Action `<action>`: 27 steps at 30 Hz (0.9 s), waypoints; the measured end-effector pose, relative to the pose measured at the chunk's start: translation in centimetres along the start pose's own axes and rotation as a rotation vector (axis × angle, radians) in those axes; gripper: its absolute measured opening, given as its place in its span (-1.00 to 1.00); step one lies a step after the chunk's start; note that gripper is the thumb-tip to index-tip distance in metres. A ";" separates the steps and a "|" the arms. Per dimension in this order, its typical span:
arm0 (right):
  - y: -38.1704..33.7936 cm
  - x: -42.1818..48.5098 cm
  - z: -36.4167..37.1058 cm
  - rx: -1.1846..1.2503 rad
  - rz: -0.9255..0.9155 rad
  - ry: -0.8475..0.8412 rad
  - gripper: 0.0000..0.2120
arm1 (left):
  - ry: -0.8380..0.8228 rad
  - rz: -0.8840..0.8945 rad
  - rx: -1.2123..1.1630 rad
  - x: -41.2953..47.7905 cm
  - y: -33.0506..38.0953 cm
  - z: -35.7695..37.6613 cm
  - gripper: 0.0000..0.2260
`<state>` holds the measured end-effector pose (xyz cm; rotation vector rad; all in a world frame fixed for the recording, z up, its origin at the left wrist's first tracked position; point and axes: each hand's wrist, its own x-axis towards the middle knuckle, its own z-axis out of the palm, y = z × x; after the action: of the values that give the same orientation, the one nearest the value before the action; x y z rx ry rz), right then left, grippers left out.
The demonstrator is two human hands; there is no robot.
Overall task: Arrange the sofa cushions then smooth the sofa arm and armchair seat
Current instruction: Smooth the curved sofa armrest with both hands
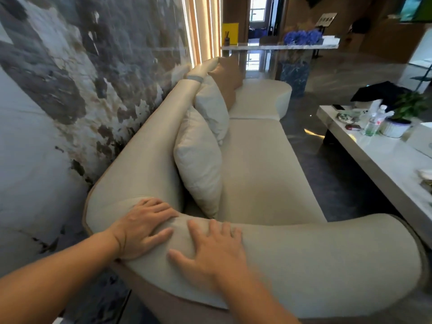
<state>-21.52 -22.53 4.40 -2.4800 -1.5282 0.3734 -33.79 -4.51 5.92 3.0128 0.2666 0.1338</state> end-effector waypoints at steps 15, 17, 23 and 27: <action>12.5 -3.5 -3.6 -0.137 0.212 0.074 -0.09 | 0.015 -0.526 0.070 3.2 10.2 3.9 -0.28; 12.5 -3.7 -3.8 -0.115 0.229 0.054 -0.09 | 0.025 -0.509 0.100 3.1 10.2 3.9 -0.27; 11.4 -4.5 -3.9 -0.116 0.270 0.028 -0.12 | 0.040 -0.493 0.049 2.4 10.6 3.6 -0.33; 10.0 -5.7 -3.0 -0.107 0.276 0.060 -0.16 | 0.074 -0.444 0.036 0.5 10.2 3.7 -0.33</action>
<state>-14.62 -32.21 4.86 -2.7663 -1.2148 0.2632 -31.16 -14.78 3.51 2.8983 0.9386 0.1990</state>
